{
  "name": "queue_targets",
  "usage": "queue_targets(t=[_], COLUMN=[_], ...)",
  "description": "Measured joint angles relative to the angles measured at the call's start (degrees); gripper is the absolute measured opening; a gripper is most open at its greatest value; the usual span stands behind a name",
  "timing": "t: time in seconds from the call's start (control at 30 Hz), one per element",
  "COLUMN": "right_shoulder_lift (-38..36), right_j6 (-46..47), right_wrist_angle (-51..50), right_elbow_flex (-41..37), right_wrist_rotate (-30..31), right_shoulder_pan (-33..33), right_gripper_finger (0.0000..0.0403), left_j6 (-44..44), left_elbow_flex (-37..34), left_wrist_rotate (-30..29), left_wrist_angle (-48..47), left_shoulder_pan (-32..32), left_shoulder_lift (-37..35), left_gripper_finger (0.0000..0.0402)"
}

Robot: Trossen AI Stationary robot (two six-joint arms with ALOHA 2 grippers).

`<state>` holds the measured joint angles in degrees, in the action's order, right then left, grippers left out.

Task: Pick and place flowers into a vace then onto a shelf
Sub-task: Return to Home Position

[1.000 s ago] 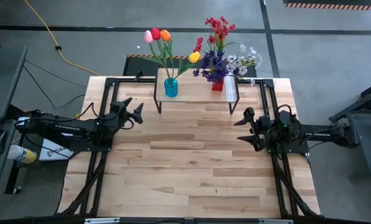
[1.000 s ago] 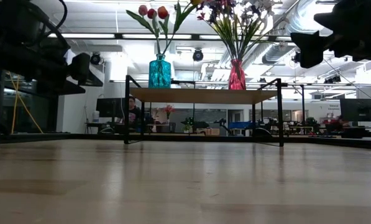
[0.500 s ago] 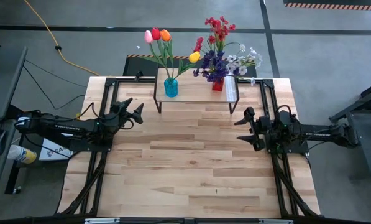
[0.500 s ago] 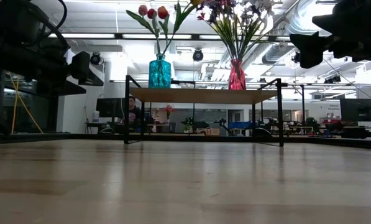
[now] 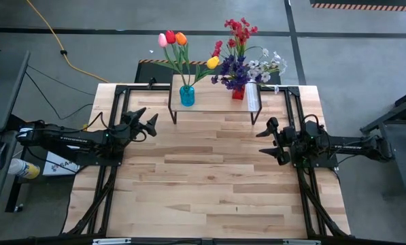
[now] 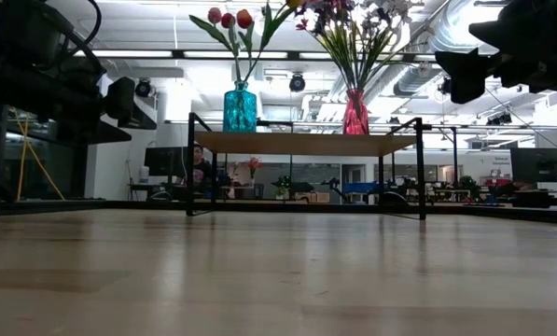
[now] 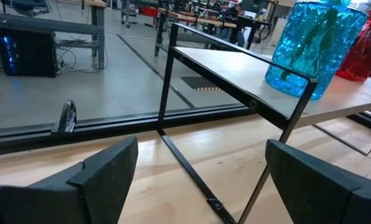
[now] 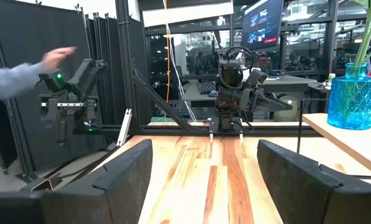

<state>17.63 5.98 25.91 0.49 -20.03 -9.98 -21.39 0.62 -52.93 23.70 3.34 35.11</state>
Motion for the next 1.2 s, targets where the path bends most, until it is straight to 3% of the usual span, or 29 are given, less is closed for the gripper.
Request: queue_targets(t=[0.27, 0.6, 0.8, 1.2], right_shoulder_lift=[0.00, 0.00, 0.00, 0.00], right_j6=[0.00, 0.00, -0.01, -0.02], right_wrist_angle=[0.00, 0.02, 0.02, 0.02], right_elbow_flex=[-0.02, -0.02, -0.02, -0.04], right_wrist_rotate=[0.00, -0.02, -0.02, 0.00], right_shoulder_pan=[0.00, 0.00, 0.00, 0.00], right_gripper_finger=[0.0279, 0.0279, 0.0280, 0.0280], left_j6=[0.11, 0.11, 0.11, 0.10], left_elbow_flex=[0.00, -0.02, -0.04, -0.04], left_wrist_rotate=[0.00, -0.04, -0.09, -0.09], left_wrist_angle=[-1.34, -11.37, -12.33, -12.91], left_shoulder_pan=[0.00, 0.02, 0.02, 0.02], left_shoulder_lift=[-1.44, -17.55, -23.97, -26.11], left_gripper_finger=[0.0386, 0.0386, 0.0386, 0.0386])
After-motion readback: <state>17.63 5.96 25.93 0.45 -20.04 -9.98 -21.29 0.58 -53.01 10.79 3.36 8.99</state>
